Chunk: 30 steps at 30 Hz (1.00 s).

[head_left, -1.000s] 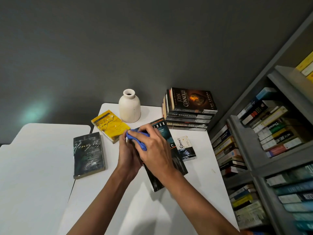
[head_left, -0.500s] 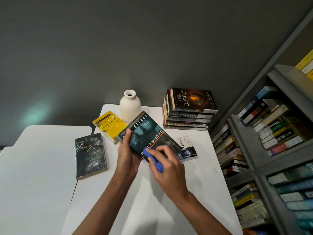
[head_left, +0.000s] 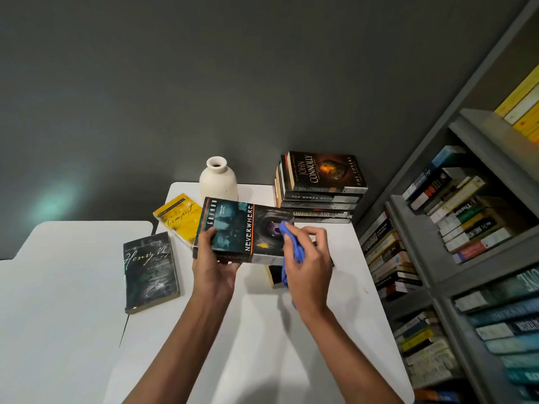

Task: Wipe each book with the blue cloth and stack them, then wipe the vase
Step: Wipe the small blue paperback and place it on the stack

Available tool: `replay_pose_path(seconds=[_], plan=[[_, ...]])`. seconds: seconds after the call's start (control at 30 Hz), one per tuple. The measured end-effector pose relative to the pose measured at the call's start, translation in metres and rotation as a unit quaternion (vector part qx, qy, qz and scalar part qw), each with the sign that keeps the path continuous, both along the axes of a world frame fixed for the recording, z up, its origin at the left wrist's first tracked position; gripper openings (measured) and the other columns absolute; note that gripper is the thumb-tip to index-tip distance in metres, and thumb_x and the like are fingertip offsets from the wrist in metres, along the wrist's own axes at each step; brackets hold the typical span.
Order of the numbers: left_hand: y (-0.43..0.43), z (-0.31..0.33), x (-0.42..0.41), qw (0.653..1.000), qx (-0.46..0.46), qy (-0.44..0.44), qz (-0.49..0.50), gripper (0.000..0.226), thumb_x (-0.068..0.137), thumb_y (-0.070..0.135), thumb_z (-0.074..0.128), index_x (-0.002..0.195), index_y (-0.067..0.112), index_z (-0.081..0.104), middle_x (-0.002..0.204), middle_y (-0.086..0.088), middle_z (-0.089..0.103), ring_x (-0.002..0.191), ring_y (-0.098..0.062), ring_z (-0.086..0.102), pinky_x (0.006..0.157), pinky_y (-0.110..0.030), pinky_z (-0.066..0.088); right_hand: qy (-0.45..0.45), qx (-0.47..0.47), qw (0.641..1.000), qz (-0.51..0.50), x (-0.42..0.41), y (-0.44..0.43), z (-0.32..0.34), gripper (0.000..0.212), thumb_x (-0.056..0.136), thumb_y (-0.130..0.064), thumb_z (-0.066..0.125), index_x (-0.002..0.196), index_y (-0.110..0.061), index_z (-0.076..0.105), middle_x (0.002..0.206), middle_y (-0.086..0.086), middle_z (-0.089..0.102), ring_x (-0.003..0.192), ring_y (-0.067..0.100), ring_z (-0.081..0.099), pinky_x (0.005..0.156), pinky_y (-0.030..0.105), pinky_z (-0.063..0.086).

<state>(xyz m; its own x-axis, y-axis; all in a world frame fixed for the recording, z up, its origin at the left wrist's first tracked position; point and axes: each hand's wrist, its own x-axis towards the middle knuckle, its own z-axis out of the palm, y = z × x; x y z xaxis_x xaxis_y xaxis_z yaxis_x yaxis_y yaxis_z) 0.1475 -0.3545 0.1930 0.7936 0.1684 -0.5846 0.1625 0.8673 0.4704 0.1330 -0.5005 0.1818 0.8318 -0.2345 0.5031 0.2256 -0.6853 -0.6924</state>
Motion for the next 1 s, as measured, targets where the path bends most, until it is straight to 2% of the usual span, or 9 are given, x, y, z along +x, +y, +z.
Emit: replay_pose_path(seconds=[0.13, 0.23, 0.37, 0.5, 0.57, 0.67, 0.77, 0.83, 1.0], plan=[[0.027, 0.010, -0.007, 0.981, -0.001, 0.024, -0.191, 0.048, 0.077, 0.003, 0.052, 0.124, 0.006, 0.059, 0.111, -0.017, 0.071, 0.098, -0.031, 0.068, 0.074, -0.049, 0.059, -0.005, -0.018, 1.000, -0.023, 0.017, -0.024, -0.006, 0.027, 0.089, -0.015, 0.065, 0.114, -0.023, 0.070, 0.097, -0.003, 0.054, 0.079, 0.015, 0.056, 0.064, 0.037, 0.054], [0.029, 0.010, -0.010, 0.967, 0.011, 0.022, -0.254, 0.050, 0.070, 0.002, 0.049, 0.119, 0.004, 0.061, 0.101, -0.018, 0.074, 0.083, -0.033, 0.073, 0.070, -0.050, 0.059, -0.029, -0.018, 0.999, -0.029, 0.017, -0.027, -0.015, 0.026, 0.090, -0.016, 0.063, 0.115, -0.020, 0.069, 0.100, -0.002, 0.053, 0.082, 0.017, 0.056, 0.064, 0.039, 0.054], [0.010, 0.001, -0.012, 0.979, 0.020, 0.042, -0.199, 0.016, 0.095, 0.017, 0.051, 0.101, 0.008, 0.063, 0.077, -0.014, 0.075, 0.063, -0.027, 0.073, 0.053, -0.043, 0.059, -0.051, 0.013, 0.998, -0.037, 0.013, -0.013, -0.018, 0.028, 0.092, -0.013, 0.061, 0.119, -0.021, 0.067, 0.107, -0.003, 0.049, 0.091, 0.017, 0.052, 0.075, 0.034, 0.052], [-0.014, -0.015, -0.013, 0.986, -0.012, 0.036, -0.161, 0.022, 0.101, 0.016, 0.043, 0.105, 0.005, 0.061, 0.079, -0.014, 0.075, 0.063, -0.022, 0.073, 0.053, -0.032, 0.060, -0.069, -0.019, 0.997, 0.010, 0.005, 0.015, -0.015, 0.027, 0.091, -0.017, 0.058, 0.117, -0.022, 0.067, 0.108, 0.004, 0.052, 0.098, 0.021, 0.052, 0.084, 0.032, 0.048], [-0.018, -0.016, -0.011, 0.989, -0.008, 0.022, -0.145, 0.020, 0.095, 0.014, 0.051, 0.109, 0.003, 0.060, 0.085, -0.014, 0.073, 0.063, -0.020, 0.072, 0.052, -0.029, 0.059, -0.077, -0.057, 0.992, 0.079, -0.007, 0.028, -0.015, 0.028, 0.090, -0.018, 0.058, 0.117, -0.022, 0.067, 0.110, 0.002, 0.052, 0.096, 0.023, 0.053, 0.084, 0.027, 0.045], [-0.019, -0.017, -0.012, 0.995, 0.033, 0.011, -0.089, 0.048, 0.078, 0.010, 0.065, 0.124, 0.001, 0.053, 0.104, -0.019, 0.064, 0.076, -0.024, 0.068, 0.054, -0.029, 0.059, -0.093, -0.099, 0.976, 0.170, -0.016, 0.023, -0.017, 0.033, 0.090, -0.017, 0.059, 0.122, -0.023, 0.062, 0.113, 0.000, 0.047, 0.097, 0.023, 0.054, 0.085, 0.027, 0.047], [-0.022, -0.017, -0.017, 0.997, 0.005, -0.020, -0.071, 0.053, 0.090, 0.004, 0.056, 0.140, -0.001, 0.039, 0.128, -0.023, 0.060, 0.106, -0.036, 0.064, 0.061, -0.037, 0.060, -0.095, -0.051, 0.988, 0.110, 0.001, 0.000, -0.023, 0.030, 0.094, -0.020, 0.055, 0.124, -0.025, 0.057, 0.115, 0.002, 0.045, 0.100, 0.023, 0.055, 0.086, 0.031, 0.049], [-0.025, -0.017, -0.022, 0.996, -0.004, -0.027, -0.080, 0.053, 0.092, 0.002, 0.055, 0.142, 0.002, 0.038, 0.129, -0.022, 0.061, 0.109, -0.033, 0.065, 0.063, -0.039, 0.060, -0.066, 0.051, 0.996, 0.022, 0.018, -0.013, -0.020, 0.028, 0.097, -0.020, 0.053, 0.123, -0.025, 0.059, 0.115, 0.000, 0.043, 0.098, 0.017, 0.057, 0.082, 0.032, 0.053], [-0.037, -0.017, -0.023, 0.996, -0.032, -0.036, -0.080, 0.052, 0.094, 0.003, 0.053, 0.143, 0.002, 0.036, 0.131, -0.022, 0.060, 0.116, -0.037, 0.061, 0.074, -0.044, 0.061, -0.055, 0.121, 0.990, -0.039, 0.018, -0.005, -0.008, 0.025, 0.097, -0.014, 0.054, 0.120, -0.015, 0.063, 0.113, 0.004, 0.043, 0.101, -0.002, 0.050, 0.088, 0.011, 0.040]])
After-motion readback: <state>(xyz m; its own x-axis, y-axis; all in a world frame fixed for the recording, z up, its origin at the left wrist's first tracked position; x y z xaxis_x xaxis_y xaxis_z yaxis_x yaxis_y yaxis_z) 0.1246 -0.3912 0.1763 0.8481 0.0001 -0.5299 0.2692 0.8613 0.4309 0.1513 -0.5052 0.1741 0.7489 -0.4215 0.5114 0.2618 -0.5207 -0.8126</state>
